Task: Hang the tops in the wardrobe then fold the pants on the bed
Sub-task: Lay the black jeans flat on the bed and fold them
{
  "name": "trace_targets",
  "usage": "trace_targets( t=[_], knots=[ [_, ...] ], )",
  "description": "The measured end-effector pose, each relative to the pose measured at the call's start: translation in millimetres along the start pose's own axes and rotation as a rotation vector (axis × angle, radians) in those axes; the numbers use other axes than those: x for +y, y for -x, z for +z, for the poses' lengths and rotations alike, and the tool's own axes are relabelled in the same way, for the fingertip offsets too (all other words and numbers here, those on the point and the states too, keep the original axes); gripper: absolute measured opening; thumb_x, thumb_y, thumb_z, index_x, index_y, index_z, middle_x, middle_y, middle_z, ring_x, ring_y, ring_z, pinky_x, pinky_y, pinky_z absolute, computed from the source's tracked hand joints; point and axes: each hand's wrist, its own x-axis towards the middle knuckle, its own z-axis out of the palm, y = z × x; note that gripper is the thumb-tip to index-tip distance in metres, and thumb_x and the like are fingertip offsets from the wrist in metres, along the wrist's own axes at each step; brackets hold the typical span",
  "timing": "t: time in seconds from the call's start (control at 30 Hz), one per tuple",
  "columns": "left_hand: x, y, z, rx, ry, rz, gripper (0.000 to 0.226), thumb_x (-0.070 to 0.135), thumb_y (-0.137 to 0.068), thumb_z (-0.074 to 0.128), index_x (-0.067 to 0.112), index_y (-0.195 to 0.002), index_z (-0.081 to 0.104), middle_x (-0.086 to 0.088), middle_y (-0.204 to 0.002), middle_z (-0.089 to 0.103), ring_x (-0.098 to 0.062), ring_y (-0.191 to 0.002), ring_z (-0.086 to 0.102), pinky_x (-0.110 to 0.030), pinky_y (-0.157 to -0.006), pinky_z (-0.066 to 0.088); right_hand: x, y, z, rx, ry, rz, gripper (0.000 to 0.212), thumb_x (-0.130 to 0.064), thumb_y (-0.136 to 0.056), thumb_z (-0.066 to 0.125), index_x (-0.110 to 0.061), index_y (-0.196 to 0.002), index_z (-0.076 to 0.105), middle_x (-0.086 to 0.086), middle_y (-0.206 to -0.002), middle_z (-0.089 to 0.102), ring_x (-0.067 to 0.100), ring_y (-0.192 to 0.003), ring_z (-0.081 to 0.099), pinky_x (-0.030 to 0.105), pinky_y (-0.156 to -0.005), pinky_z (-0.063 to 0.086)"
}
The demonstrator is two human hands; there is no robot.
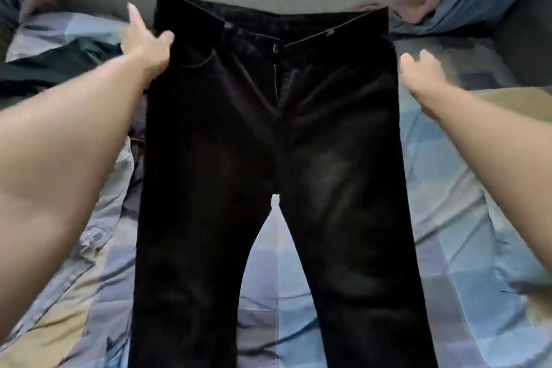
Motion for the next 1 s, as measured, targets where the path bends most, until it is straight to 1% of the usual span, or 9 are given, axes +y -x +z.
trace_targets(
  t=[0.07,0.13,0.27,0.4,0.53,0.63,0.8,0.9,1.0],
  knots=[
    [-41.4,22.6,64.8,-0.144,-0.206,0.012,0.085,0.033,-0.095,0.055,0.015,-0.156,-0.002,-0.011,-0.163,0.009,-0.034,-0.149,0.008,-0.046,-0.121,0.013,44.3,9.0,51.7,-0.142,0.085,-0.029,0.035,-0.03,-0.101,0.032,-0.003,-0.098,0.054,0.018,-0.117,0.05,0.016,-0.102,0.041,0.026,-0.082,0.029],
    [-103.2,71.4,127.0,-0.385,-0.355,-0.009,0.082,0.034,-0.096,0.055,0.017,-0.157,0.002,-0.009,-0.164,0.001,-0.036,-0.149,0.0,-0.05,-0.121,0.009,97.6,36.9,99.5,-0.288,0.14,-0.059,0.034,-0.025,-0.102,0.033,0.0,-0.1,0.057,0.018,-0.109,0.056,0.018,-0.099,0.046,0.027,-0.081,0.032],
    [-212.5,174.1,204.9,-0.735,-0.47,-0.105,0.074,0.048,-0.096,0.051,0.034,-0.156,0.01,0.003,-0.164,-0.008,-0.036,-0.149,-0.007,-0.059,-0.118,0.009,196.4,92.9,153.7,-0.489,0.272,0.023,0.032,-0.033,-0.101,0.035,-0.028,-0.071,0.044,-0.01,-0.078,0.046,0.009,-0.075,0.044,0.025,-0.069,0.035],
    [-276.2,246.1,240.7,-0.897,-0.575,-0.08,0.078,0.055,-0.095,0.048,0.041,-0.154,0.0,0.01,-0.162,-0.018,-0.031,-0.149,-0.015,-0.065,-0.114,0.007,253.8,137.9,188.9,-0.539,0.456,0.058,0.026,-0.028,-0.097,0.048,-0.017,-0.109,0.068,0.006,-0.114,0.066,0.029,-0.111,0.056,0.032,-0.093,0.041],
    [-305.2,283.2,231.7,-0.804,-0.621,0.157,0.076,0.049,-0.098,0.044,0.037,-0.155,-0.005,0.004,-0.163,-0.017,-0.029,-0.15,-0.01,-0.055,-0.119,0.008,256.8,192.5,224.9,-0.49,0.455,-0.094,0.023,-0.019,-0.095,0.049,-0.012,-0.096,0.072,0.008,-0.104,0.064,0.027,-0.097,0.058,0.031,-0.083,0.044],
    [-324.6,300.4,206.0,-0.665,-0.575,0.258,0.066,0.042,-0.098,0.048,0.031,-0.155,0.015,0.004,-0.164,0.005,-0.022,-0.151,0.003,-0.044,-0.12,0.014,240.1,236.6,262.3,-0.678,0.255,0.106,0.018,-0.021,-0.095,0.05,-0.012,-0.093,0.066,0.006,-0.095,0.066,0.018,-0.085,0.058,0.029,-0.079,0.045],
    [-367.5,328.6,163.3,-0.221,-0.27,-0.195,0.069,0.019,-0.086,0.071,0.005,-0.145,0.037,-0.016,-0.148,0.037,-0.037,-0.134,0.033,-0.05,-0.11,0.028,205.4,295.1,323.8,-0.873,-0.195,0.525,0.023,-0.031,-0.097,0.051,-0.008,-0.104,0.054,0.013,-0.093,0.059,0.02,-0.073,0.057,0.026,-0.062,0.047],
    [-396.2,338.0,152.5,-0.223,-0.097,-0.483,0.053,0.014,-0.084,0.073,0.0,-0.13,0.05,-0.022,-0.126,0.055,-0.036,-0.119,0.049,-0.045,-0.103,0.038,201.4,320.1,348.6,-0.849,-0.265,0.614,0.029,-0.033,-0.094,0.057,-0.012,-0.112,0.05,0.002,-0.095,0.059,0.016,-0.083,0.061,0.036,-0.083,0.053],
    [-418.0,349.2,140.6,-0.32,0.133,-0.619,0.019,0.015,-0.089,0.069,0.001,-0.101,0.064,-0.014,-0.101,0.07,-0.031,-0.095,0.065,-0.039,-0.083,0.049,213.5,345.6,351.7,-0.848,-0.407,0.667,0.011,-0.02,-0.096,0.052,-0.012,-0.099,0.059,0.005,-0.092,0.063,0.017,-0.08,0.059,0.036,-0.079,0.052]
  ],
)
